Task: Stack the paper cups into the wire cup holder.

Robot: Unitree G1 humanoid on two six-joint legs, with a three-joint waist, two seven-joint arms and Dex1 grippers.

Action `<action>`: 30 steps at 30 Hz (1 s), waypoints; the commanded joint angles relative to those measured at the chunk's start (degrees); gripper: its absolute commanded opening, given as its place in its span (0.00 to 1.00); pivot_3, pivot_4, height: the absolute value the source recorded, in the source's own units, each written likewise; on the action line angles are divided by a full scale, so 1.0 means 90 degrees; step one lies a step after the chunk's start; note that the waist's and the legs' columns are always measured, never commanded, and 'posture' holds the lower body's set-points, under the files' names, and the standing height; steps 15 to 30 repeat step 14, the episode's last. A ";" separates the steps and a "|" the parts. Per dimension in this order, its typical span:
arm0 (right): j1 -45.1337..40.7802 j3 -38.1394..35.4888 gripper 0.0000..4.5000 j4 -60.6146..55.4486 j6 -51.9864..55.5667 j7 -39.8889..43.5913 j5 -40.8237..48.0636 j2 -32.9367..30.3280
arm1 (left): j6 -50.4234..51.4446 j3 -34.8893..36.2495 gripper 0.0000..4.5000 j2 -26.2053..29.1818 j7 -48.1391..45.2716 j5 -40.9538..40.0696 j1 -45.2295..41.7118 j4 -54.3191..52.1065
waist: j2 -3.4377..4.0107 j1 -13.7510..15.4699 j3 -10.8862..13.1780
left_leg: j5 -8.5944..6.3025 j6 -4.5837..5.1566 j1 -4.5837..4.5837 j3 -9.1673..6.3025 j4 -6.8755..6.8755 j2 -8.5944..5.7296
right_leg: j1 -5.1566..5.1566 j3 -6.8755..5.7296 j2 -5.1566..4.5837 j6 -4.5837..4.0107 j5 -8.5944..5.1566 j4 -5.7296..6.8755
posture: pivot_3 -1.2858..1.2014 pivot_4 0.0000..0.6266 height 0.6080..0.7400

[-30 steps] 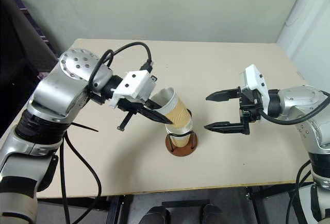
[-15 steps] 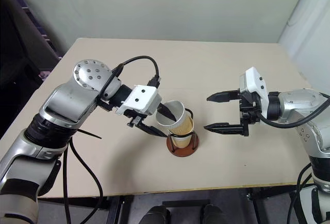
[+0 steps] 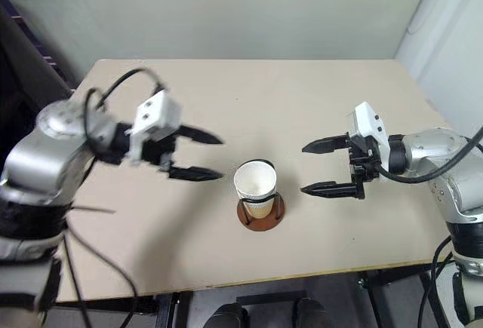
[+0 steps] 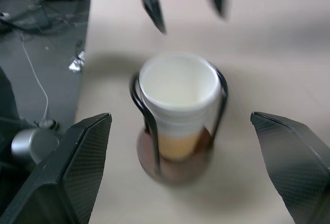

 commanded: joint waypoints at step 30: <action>-0.0060 -0.0049 1.00 0.0427 -0.0188 0.0816 0.0161 0.0142 | 0.1342 0.3367 0.85 0.0318 0.0715 -0.1520 0.3416 -0.1926 | -0.0004 0.0081 -0.0002 | -0.0026 0.0051 0.0018 0.0013 0.0007 -0.0002 | -0.0004 0.0005 -0.0005 -0.0127 -0.0019 0.0037 | 0.52 0.24 1.00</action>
